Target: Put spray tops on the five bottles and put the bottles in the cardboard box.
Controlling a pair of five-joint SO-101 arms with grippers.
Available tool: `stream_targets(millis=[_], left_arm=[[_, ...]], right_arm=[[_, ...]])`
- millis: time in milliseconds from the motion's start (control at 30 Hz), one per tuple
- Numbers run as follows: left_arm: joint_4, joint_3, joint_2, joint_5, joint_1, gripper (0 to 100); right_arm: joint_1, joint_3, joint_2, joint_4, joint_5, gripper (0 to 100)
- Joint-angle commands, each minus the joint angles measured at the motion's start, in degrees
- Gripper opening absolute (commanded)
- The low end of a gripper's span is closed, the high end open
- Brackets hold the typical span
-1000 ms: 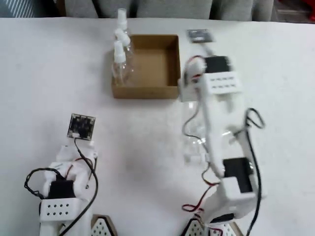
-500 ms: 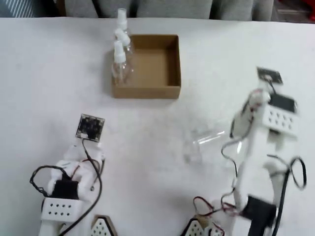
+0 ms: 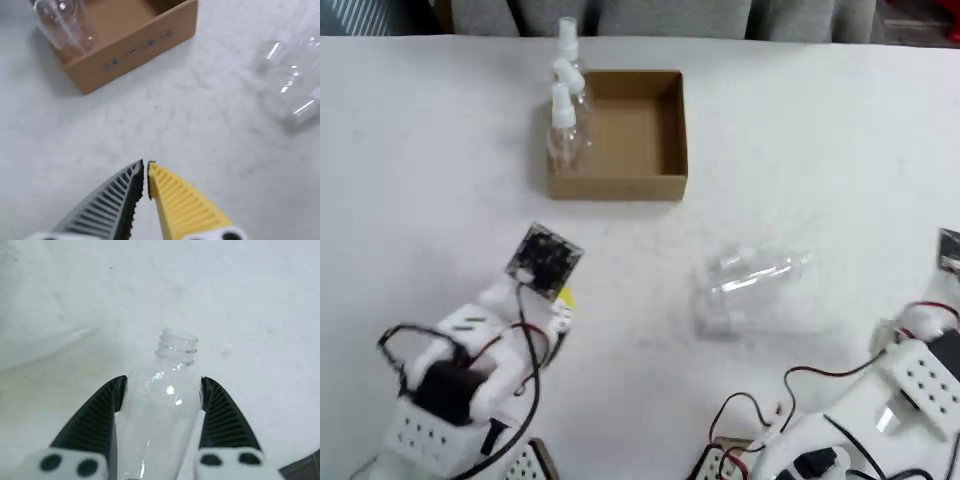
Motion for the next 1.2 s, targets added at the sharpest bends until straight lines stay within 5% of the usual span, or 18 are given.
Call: stream_targets(millis=[0, 300, 533, 867, 1033, 1167], left_arm=[[-4.1, -8.9, 14.5, 6.2, 10.0, 2], [-30.8, -8.5, 30.1, 17.1, 33.1, 2], [-60.3, -12.7, 50.2, 26.6, 40.5, 2], [-62.3, -37.5, 90.0, 27.5, 39.2, 2], [-61.8, -39.0, 93.1, 27.7, 38.1, 2], [-53.6, -39.6, 92.9, 27.8, 37.1, 2]], right_arm=[[6.1, -0.4, 3.0, -8.0, 4.4, 3.0], [12.1, -6.2, 18.2, -18.1, 7.6, 3.0], [12.8, -16.0, 33.5, -18.1, 8.3, 3.0], [12.8, -23.7, 43.9, -18.0, 7.9, 3.0], [12.3, -23.7, 44.3, -18.0, 7.9, 3.0], [12.1, -23.6, 44.2, -18.0, 7.8, 3.0]])
